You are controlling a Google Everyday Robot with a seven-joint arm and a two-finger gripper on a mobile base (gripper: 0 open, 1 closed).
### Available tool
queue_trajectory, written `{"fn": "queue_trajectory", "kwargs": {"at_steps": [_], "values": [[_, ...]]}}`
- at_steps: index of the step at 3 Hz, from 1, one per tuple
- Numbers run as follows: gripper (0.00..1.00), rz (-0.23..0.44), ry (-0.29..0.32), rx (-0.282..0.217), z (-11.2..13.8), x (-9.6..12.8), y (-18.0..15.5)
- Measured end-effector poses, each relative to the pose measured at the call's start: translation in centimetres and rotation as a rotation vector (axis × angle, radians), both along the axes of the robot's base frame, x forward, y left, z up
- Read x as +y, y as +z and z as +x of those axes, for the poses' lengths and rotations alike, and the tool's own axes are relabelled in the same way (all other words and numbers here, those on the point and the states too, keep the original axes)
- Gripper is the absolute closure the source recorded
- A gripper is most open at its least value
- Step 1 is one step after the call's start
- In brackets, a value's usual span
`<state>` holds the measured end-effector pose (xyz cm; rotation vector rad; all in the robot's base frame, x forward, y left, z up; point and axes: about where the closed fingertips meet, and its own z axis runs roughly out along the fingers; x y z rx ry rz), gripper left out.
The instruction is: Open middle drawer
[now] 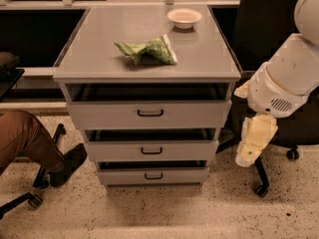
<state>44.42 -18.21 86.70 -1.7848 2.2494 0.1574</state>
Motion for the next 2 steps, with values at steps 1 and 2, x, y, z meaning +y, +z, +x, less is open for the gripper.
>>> {"fn": "queue_trajectory", "kwargs": {"at_steps": [1,2], "values": [[0.00,0.000,0.000,0.000,0.0,0.0,0.0],[0.00,-0.003,0.026,0.046,-0.4,0.9,-2.9]]}}
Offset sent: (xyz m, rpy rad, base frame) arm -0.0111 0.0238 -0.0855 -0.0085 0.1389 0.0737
